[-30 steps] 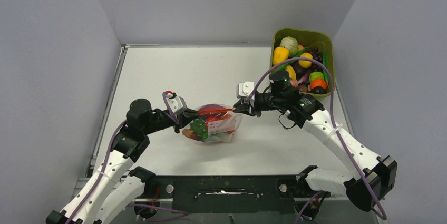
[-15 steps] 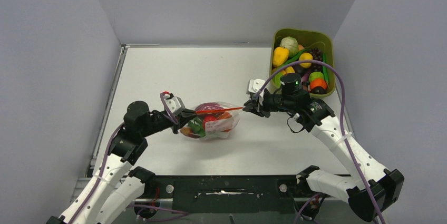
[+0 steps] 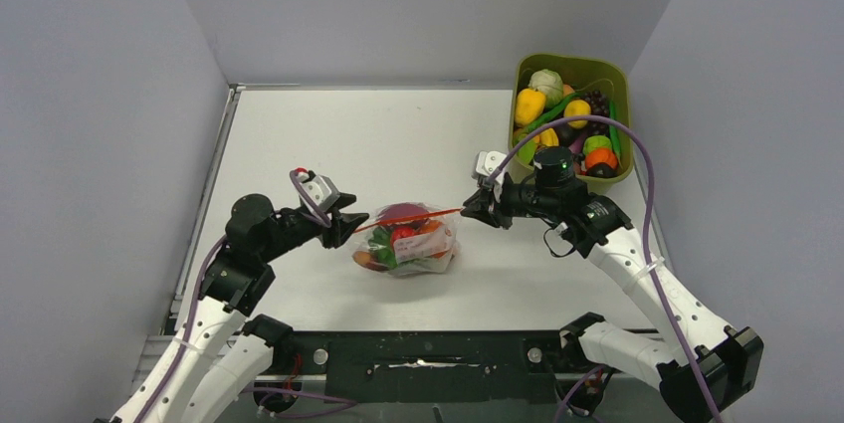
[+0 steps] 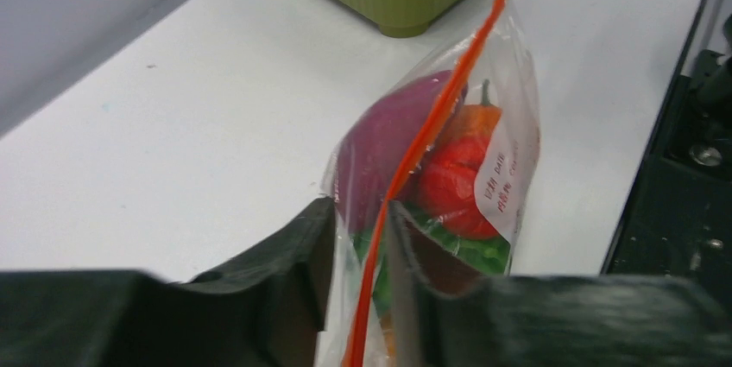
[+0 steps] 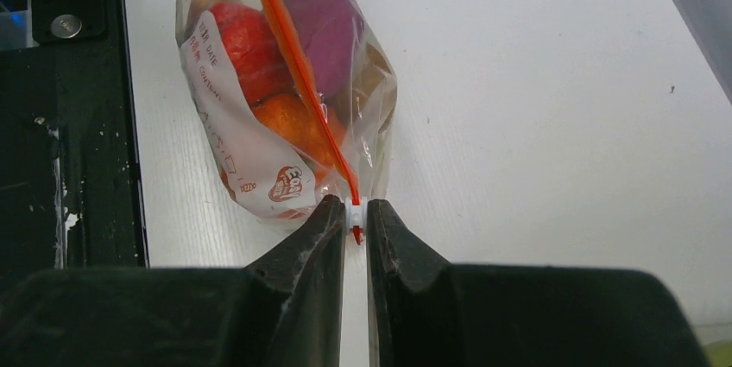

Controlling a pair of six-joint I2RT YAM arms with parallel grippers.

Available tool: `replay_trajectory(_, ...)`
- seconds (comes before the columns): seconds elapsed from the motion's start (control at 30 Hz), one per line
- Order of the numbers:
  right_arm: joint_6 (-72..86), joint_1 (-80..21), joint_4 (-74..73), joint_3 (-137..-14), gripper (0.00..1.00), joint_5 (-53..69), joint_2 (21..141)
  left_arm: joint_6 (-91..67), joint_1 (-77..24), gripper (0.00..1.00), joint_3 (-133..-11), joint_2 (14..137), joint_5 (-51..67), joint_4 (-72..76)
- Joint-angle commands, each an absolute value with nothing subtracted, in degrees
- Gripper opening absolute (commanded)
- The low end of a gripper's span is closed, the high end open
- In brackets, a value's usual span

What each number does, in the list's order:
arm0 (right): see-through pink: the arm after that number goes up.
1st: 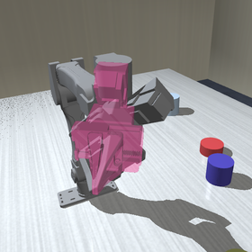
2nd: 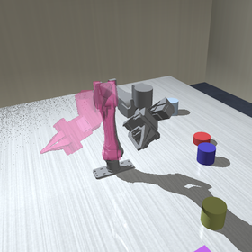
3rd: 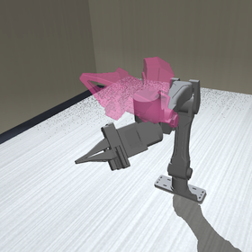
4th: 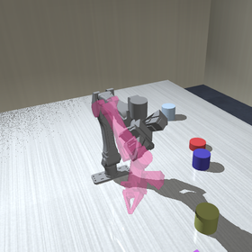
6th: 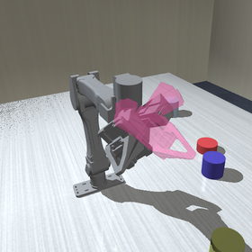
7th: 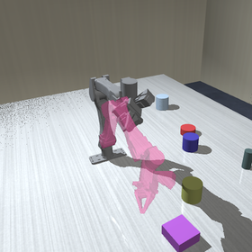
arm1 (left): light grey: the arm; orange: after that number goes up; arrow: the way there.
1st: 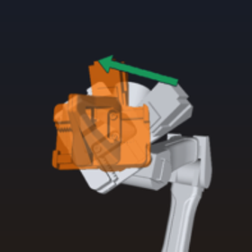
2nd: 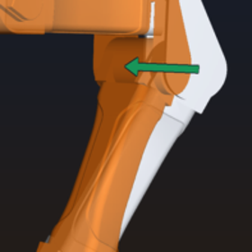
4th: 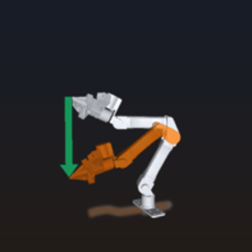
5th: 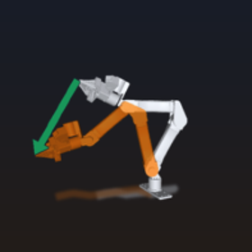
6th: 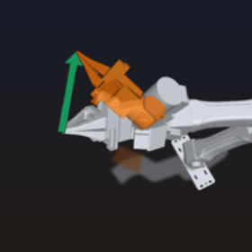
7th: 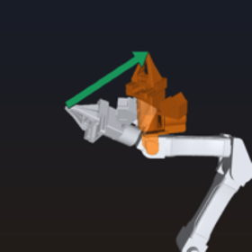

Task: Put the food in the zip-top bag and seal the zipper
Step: Zip the zipper food storage bag at the center of the board, then place the zipper food storage bag at the center of the board.

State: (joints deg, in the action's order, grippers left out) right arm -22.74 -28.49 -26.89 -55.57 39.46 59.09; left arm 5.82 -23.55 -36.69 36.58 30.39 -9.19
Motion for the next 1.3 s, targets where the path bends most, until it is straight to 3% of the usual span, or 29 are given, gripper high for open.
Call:
replay_trajectory(0.0,-18.12,-28.05,-19.01,-53.99,0.00,41.79,57.46,4.09,-23.20,0.49,-39.68,35.21,24.45,-5.66)
replay_trajectory(0.2,-16.01,-27.99,-16.34,-54.38,0.00,39.10,58.46,2.66,-23.16,0.58,-40.56,33.29,21.78,-6.32)
replay_trajectory(0.83,-10.69,-27.78,1.21,-65.69,0.00,39.62,73.04,0.82,-23.22,0.60,-36.78,29.89,21.78,-5.35)
replay_trajectory(1.27,-16.10,-24.05,3.38,-93.48,0.00,27.93,98.16,0.54,-23.23,0.59,-34.61,28.12,19.60,-5.36)
